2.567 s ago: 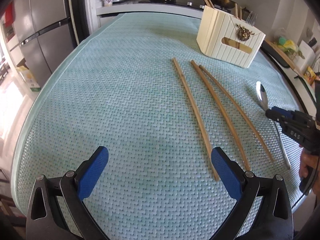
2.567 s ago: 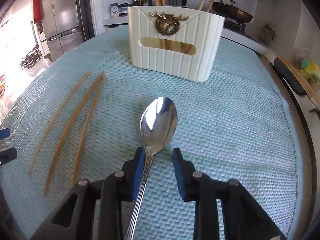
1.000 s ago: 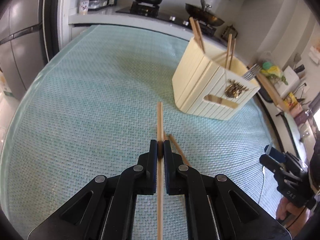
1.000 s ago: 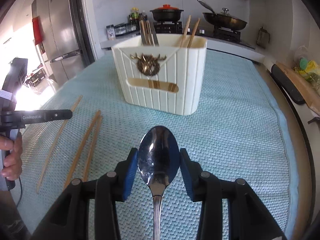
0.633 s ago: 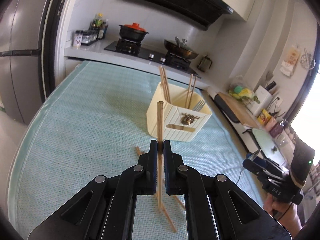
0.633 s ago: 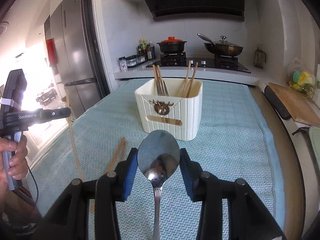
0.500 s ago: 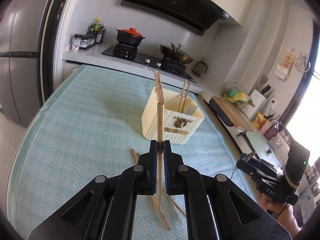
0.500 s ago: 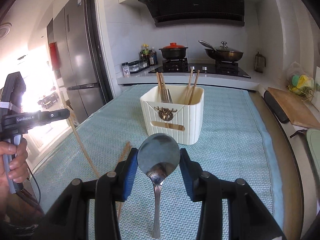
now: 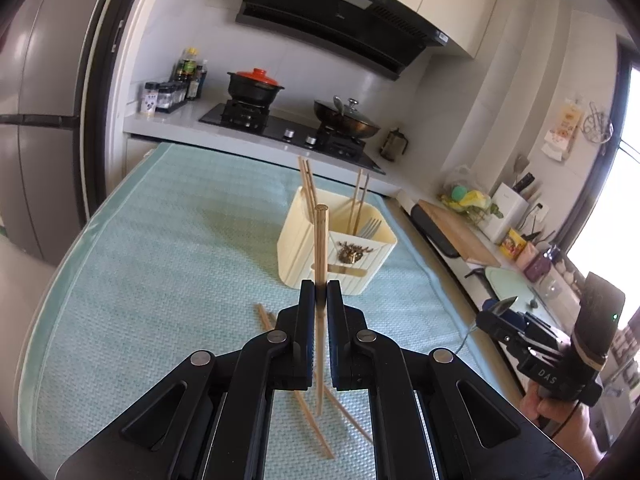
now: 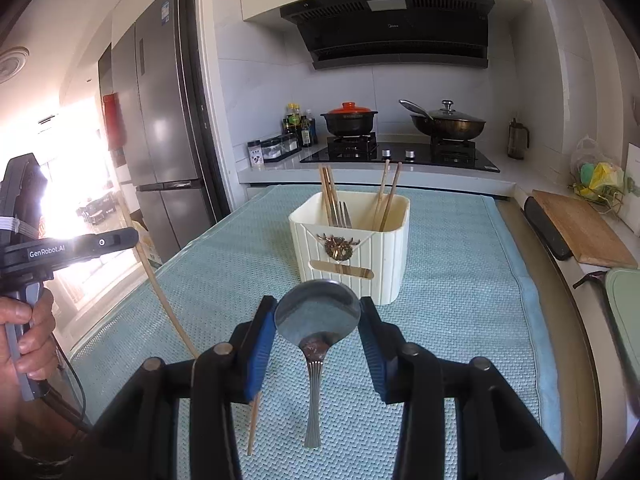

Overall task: Organize utensils
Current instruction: 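Lift and carry the chopstick and spoon upright over the cream holder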

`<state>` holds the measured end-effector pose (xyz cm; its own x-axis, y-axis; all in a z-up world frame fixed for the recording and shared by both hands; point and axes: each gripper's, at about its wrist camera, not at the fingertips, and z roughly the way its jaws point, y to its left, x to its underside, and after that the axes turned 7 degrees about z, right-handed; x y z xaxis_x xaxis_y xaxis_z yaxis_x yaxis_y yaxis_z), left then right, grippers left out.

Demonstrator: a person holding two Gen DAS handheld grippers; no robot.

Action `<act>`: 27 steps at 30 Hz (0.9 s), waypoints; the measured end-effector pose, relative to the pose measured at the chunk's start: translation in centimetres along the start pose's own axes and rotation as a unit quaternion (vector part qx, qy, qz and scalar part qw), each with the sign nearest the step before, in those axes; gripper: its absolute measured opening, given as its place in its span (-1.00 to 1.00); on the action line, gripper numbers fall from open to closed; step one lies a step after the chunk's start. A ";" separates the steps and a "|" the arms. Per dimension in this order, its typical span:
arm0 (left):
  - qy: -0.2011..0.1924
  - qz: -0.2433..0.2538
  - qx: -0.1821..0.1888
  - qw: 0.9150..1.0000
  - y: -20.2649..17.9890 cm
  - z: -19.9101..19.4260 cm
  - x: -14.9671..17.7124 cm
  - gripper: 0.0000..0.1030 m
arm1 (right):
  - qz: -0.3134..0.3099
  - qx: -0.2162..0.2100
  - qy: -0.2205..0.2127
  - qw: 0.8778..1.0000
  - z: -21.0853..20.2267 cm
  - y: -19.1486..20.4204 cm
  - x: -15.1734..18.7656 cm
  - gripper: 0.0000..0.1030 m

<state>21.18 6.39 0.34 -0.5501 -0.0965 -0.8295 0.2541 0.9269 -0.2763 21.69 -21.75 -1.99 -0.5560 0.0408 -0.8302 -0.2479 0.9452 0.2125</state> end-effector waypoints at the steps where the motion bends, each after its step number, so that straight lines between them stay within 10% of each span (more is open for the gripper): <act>1: -0.002 0.000 0.002 1.000 0.0 -0.1 -0.2 -0.93 | -0.001 0.000 -0.003 1.000 -0.2 0.0 -0.2 -0.19; 27: -0.114 0.057 -0.002 0.992 -2.3 4.2 -17.9 -0.93 | -0.057 0.037 -0.126 0.990 0.7 0.0 -18.4 -0.19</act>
<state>33.83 4.46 13.76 -0.3244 -0.0700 -0.9433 0.3017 0.9375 -0.1733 32.48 -22.32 12.91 -0.3099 0.0025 -0.9508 -0.2346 0.9689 0.0790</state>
